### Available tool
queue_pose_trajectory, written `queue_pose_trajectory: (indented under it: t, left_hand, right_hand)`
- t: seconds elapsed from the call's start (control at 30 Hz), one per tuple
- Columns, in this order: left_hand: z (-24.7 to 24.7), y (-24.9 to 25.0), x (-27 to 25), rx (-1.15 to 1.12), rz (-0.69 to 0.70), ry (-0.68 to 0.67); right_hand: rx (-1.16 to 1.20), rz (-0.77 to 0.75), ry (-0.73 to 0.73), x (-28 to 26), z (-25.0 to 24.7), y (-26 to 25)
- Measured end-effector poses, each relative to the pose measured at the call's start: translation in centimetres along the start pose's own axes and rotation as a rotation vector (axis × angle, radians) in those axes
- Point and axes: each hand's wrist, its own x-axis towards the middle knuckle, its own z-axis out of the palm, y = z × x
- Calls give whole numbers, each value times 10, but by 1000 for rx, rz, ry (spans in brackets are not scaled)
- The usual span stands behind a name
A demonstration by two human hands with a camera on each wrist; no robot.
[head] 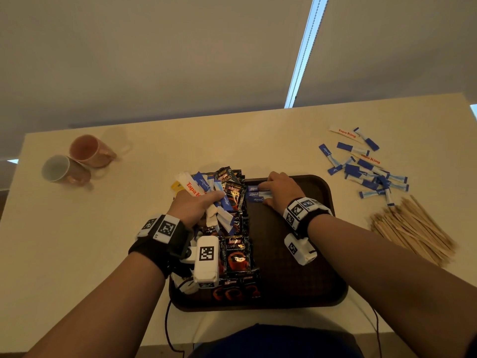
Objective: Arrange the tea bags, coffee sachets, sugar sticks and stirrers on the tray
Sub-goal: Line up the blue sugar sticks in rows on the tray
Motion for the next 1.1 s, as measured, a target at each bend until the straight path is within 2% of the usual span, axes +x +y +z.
queue_pose_trajectory:
  t: [0.37, 0.47, 0.57, 0.6, 0.77, 1.0, 1.1]
  left_hand:
    - [4, -2, 2, -43, -11, 0]
    - [9, -2, -2, -57, 20, -21]
    - [15, 1, -6, -106, 42, -26]
    - [17, 2, -7, -117, 49, -27]
    - [27, 10, -12, -139, 134, -87]
    - [30, 7, -12, -113, 157, -74]
    - [31, 6, -12, -103, 150, -64]
  right_hand:
    - [74, 21, -17, 2, -6, -1]
    - [143, -23, 64, -6, -18, -9]
    - [337, -65, 197, -17, -41, -27]
    - [424, -55, 195, -20, -50, -34]
    - [955, 14, -87, -46, -74, -59]
    - [1133, 58, -70, -61, -72, -55]
    - [1223, 130, -57, -64, -71, -52]
